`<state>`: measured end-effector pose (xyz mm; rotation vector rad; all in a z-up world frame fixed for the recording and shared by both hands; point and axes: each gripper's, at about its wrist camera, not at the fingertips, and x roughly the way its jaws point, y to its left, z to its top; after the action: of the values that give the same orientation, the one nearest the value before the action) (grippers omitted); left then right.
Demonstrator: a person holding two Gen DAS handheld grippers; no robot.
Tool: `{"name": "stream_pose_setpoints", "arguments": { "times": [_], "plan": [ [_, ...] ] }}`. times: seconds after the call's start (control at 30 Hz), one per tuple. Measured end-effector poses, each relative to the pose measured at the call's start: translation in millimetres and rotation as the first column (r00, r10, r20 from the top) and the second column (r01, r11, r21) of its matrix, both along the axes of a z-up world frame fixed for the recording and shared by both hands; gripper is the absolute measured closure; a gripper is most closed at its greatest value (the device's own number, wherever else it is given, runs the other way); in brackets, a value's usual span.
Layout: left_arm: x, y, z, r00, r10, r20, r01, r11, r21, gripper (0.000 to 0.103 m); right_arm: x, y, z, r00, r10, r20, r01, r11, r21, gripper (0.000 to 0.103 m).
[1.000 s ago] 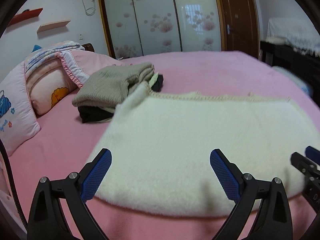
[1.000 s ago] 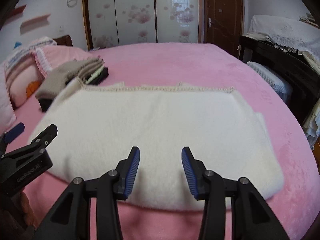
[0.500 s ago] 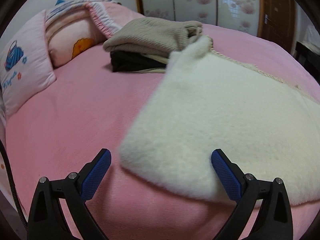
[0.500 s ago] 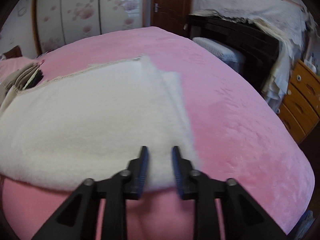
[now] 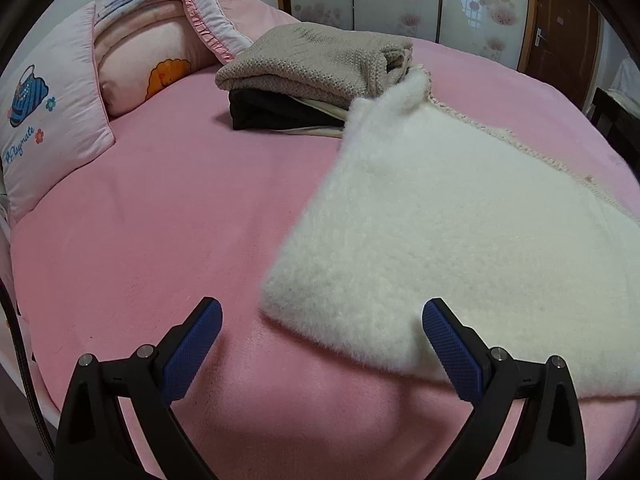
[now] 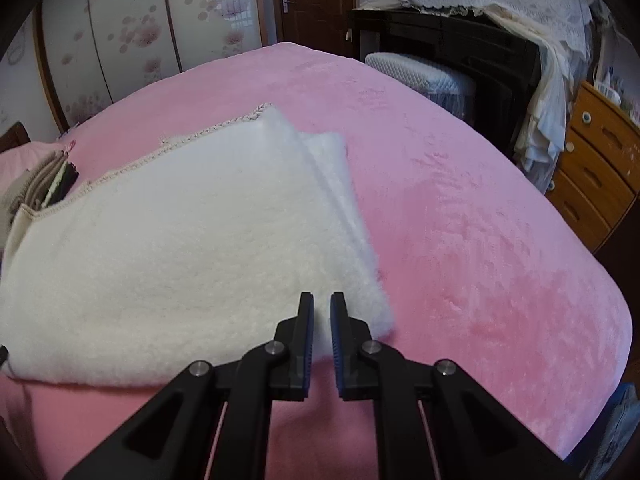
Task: Fold large clothes
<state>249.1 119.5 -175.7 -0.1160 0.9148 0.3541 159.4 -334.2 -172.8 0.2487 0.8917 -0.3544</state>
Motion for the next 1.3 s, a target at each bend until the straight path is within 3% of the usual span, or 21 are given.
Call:
{"name": "stream_pose_setpoints", "arguments": {
  "times": [0.3, 0.57, 0.77, 1.03, 1.2, 1.3],
  "plan": [
    [-24.1, -11.2, 55.6, 0.996, -0.063, 0.069, 0.070, 0.992, -0.102, 0.002, -13.7, 20.5, 43.7, 0.996, 0.044, 0.072, -0.052, 0.991, 0.119, 0.093],
    [-44.7, -23.2, 99.4, 0.982, -0.128, 0.142, 0.152, 0.974, -0.170, 0.002, -18.9, 59.6, 83.6, 0.979, 0.144, 0.142, -0.166, 0.974, 0.157, 0.092],
    [-54.4, -25.6, 111.9, 0.974, -0.141, 0.176, 0.182, 0.954, -0.240, 0.002, -15.6, 97.3, 101.1, 0.954, 0.241, 0.180, -0.269, 0.951, 0.153, 0.092],
    [-51.3, -20.5, 82.2, 0.981, -0.118, 0.156, 0.167, 0.921, -0.351, 0.002, -0.4, 143.8, 102.2, 0.912, 0.357, 0.203, -0.382, 0.919, 0.097, 0.092],
    [-47.4, -1.4, 28.3, 0.991, -0.079, 0.110, 0.125, 0.851, -0.510, 0.002, 14.3, 158.3, 87.1, 0.905, 0.383, 0.187, -0.405, 0.909, 0.102, 0.092],
    [-43.3, 14.0, -12.0, 0.998, -0.044, 0.049, 0.065, 0.768, -0.637, 0.002, 20.8, 163.0, 76.8, 0.904, 0.388, 0.178, -0.410, 0.906, 0.108, 0.092]
  ]
}}
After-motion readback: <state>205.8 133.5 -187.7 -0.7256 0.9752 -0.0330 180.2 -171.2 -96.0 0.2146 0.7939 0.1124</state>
